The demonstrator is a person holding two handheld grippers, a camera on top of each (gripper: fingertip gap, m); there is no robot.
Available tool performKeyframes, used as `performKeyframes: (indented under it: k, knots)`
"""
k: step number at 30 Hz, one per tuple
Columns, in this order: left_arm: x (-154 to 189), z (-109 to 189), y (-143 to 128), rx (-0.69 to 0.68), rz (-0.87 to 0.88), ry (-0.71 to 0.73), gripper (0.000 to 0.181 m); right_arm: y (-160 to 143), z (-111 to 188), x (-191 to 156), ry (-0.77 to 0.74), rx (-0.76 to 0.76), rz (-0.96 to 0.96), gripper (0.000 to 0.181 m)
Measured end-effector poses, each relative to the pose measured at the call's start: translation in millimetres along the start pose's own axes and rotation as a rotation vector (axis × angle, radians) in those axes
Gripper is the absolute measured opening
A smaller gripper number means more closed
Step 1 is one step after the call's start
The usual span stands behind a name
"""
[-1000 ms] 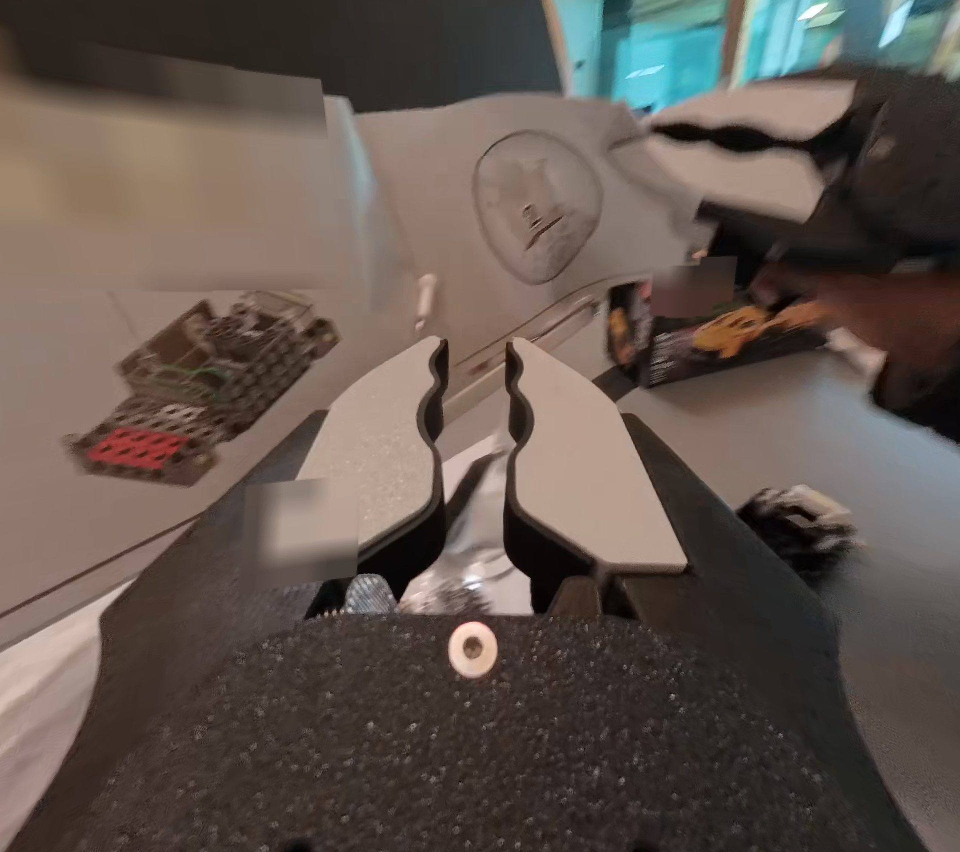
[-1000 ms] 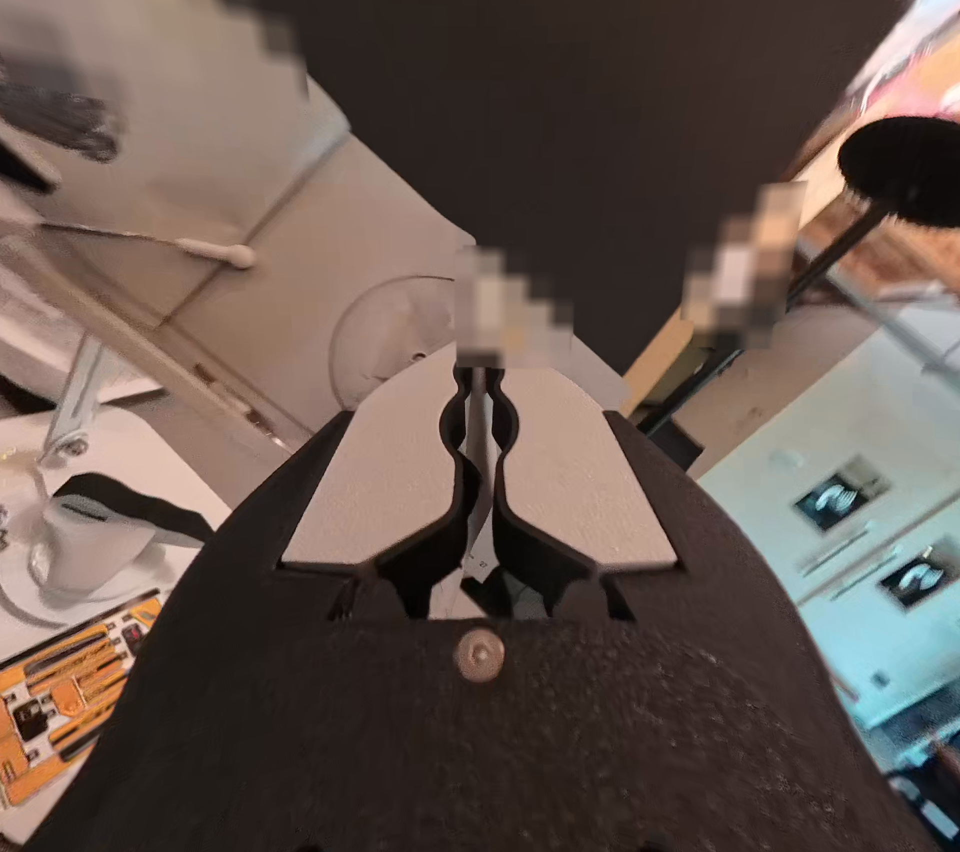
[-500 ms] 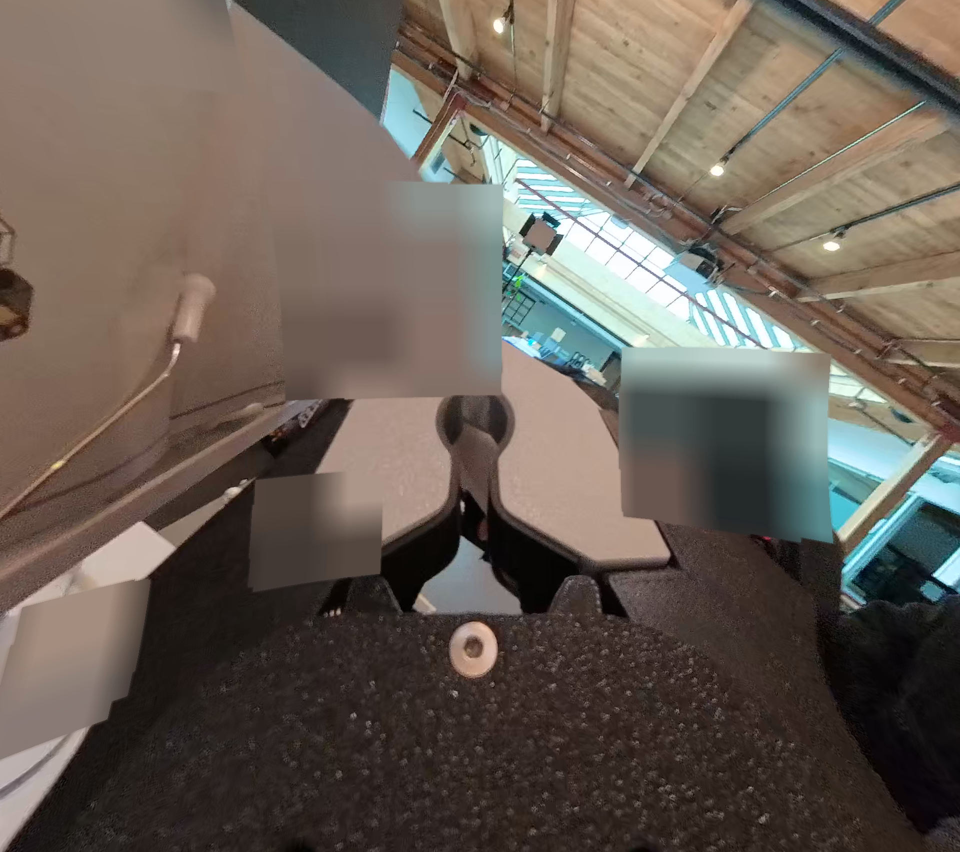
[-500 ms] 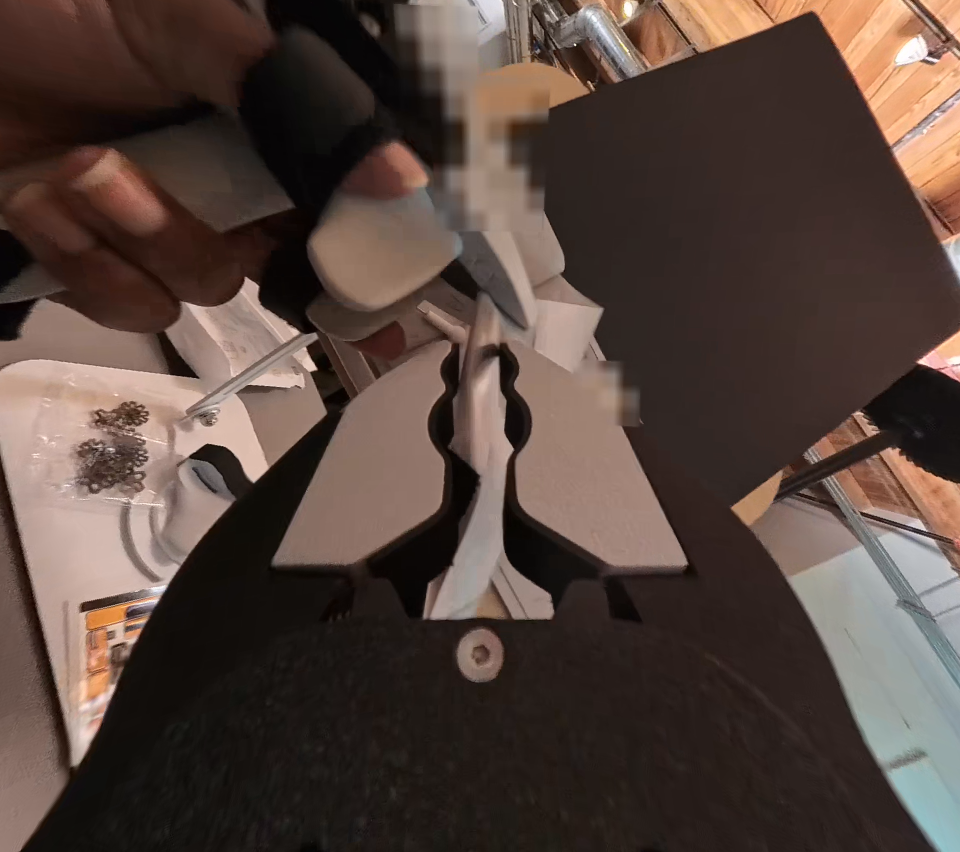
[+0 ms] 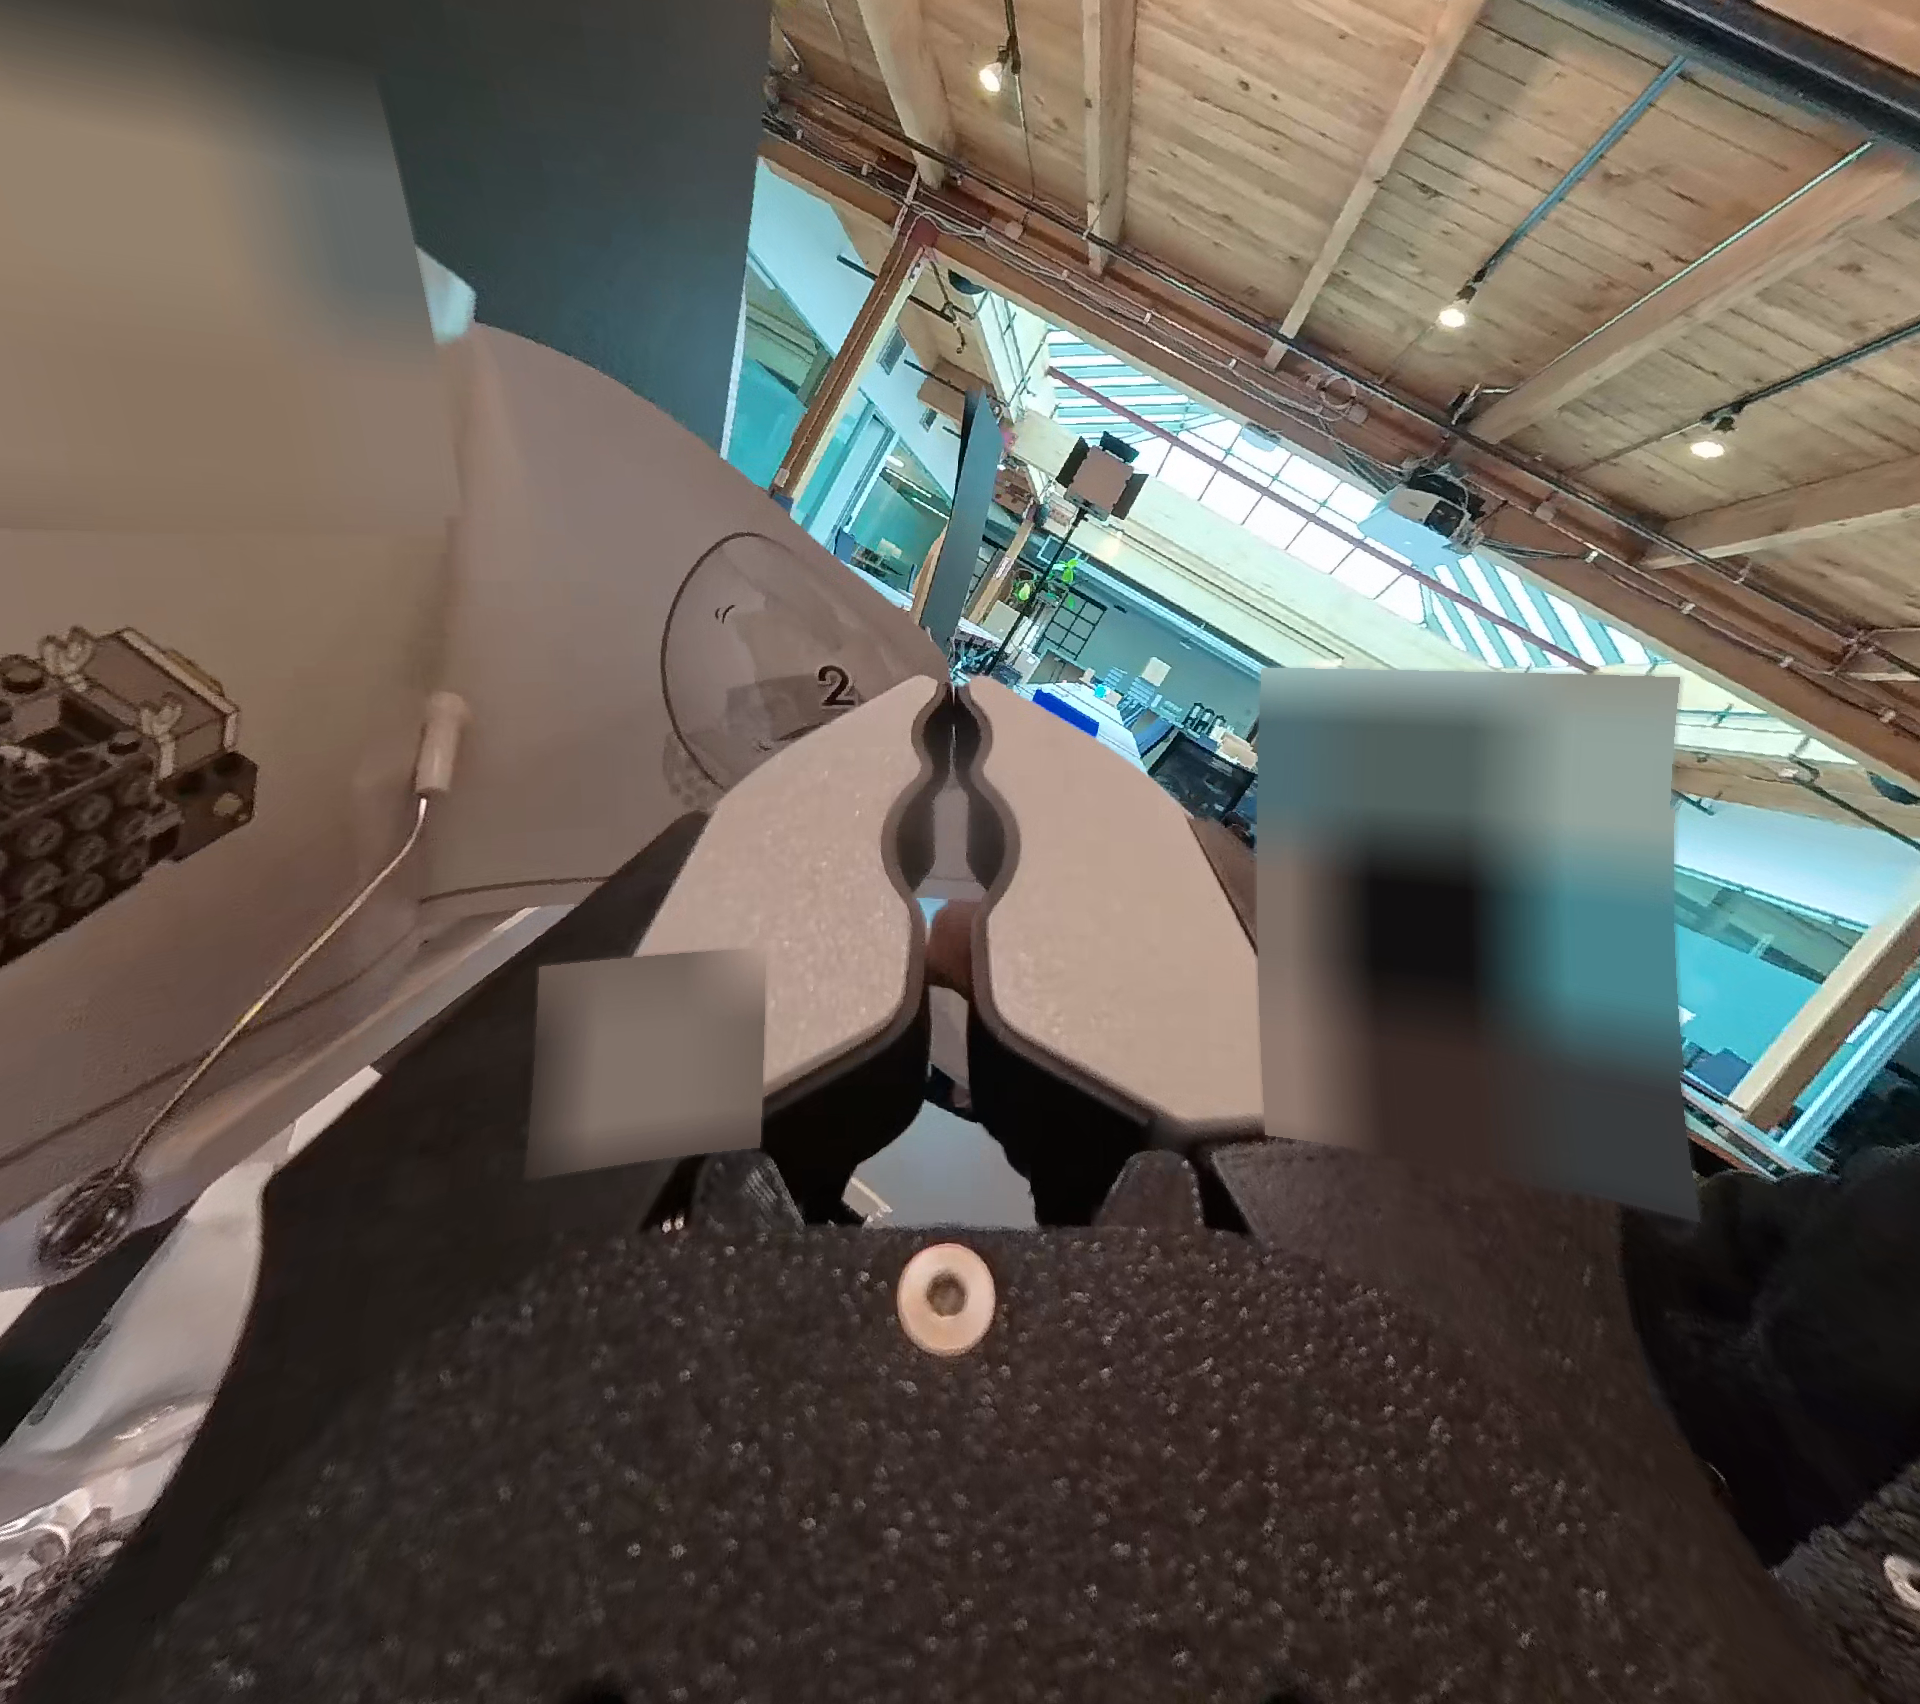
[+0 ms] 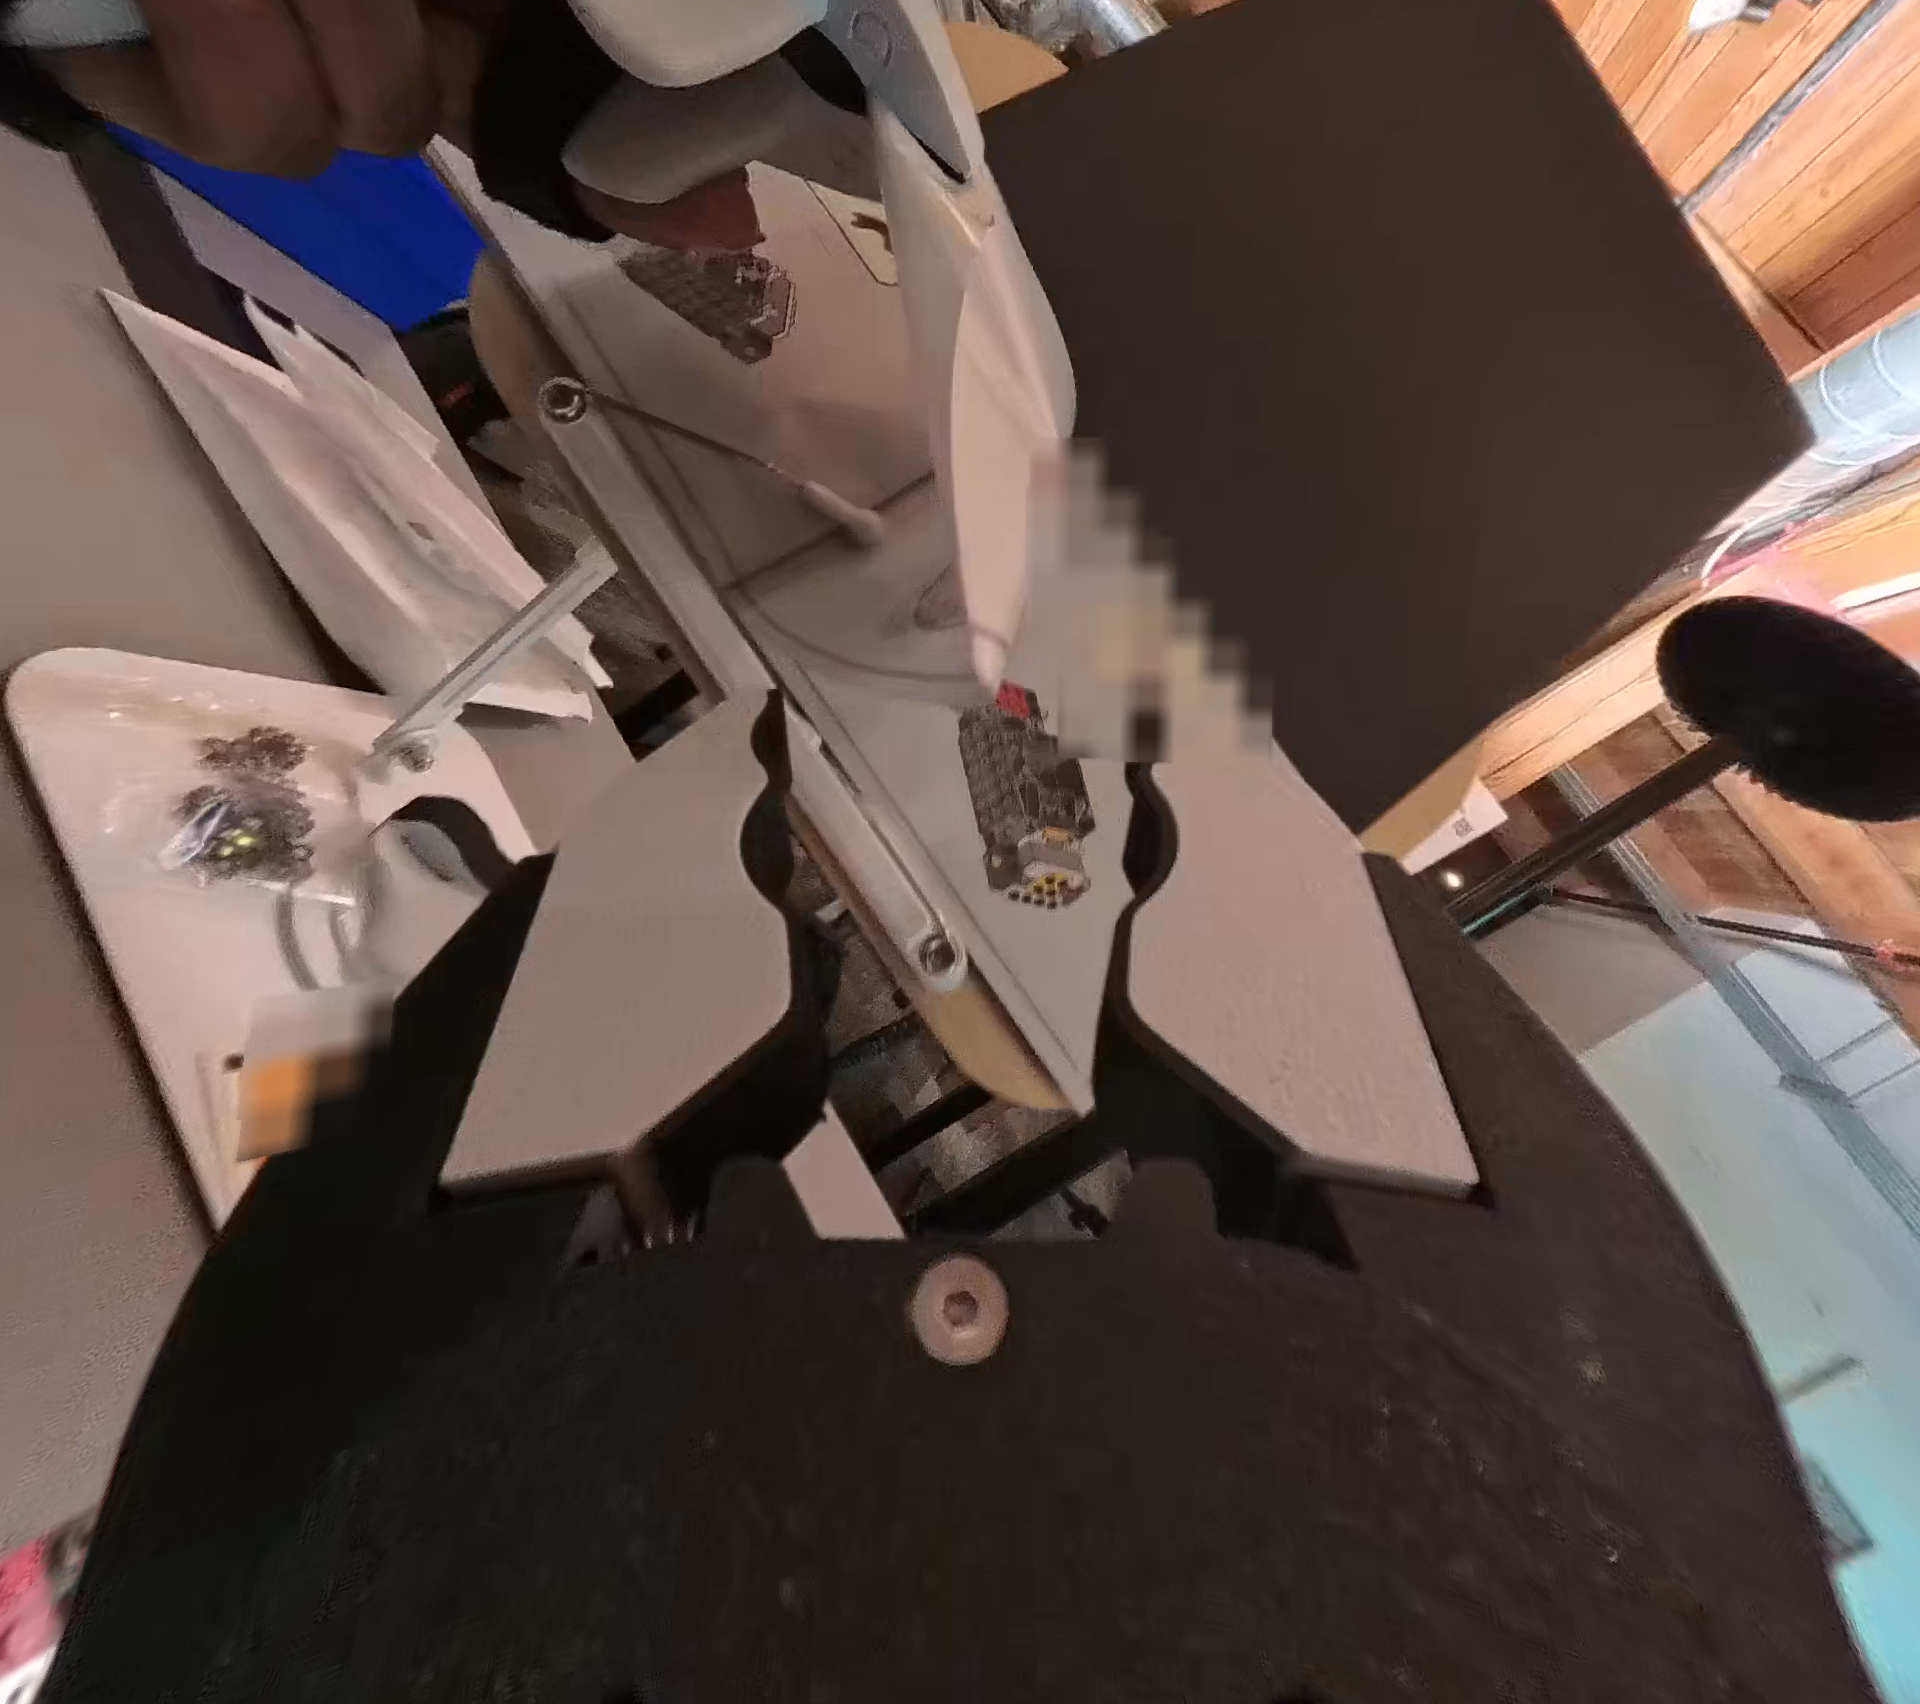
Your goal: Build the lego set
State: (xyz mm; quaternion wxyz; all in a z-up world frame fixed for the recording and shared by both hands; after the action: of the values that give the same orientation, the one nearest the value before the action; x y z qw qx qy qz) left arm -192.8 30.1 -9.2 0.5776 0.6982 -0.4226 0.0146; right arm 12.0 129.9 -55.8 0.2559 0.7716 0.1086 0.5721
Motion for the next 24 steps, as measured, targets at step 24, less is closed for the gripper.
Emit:
performKeyframes:
  k: [24]
  knots:
    - [-37,-17,-28,-0.407,-1.038,0.828,0.003,54,-40,13,0.154,0.052,-0.459,0.007]
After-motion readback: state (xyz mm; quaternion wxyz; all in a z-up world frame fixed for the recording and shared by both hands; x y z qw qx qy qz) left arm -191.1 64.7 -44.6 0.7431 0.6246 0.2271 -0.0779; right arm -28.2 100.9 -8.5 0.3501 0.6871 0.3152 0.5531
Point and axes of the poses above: each gripper's, where its closed fingertips meet, z back along the fingers, y out of its top, x = y × z across the jaws, the point moved 10 cm from there along z, back along the fingers, and after that the axes turned 1 degree about y, right-handed, at the moved point
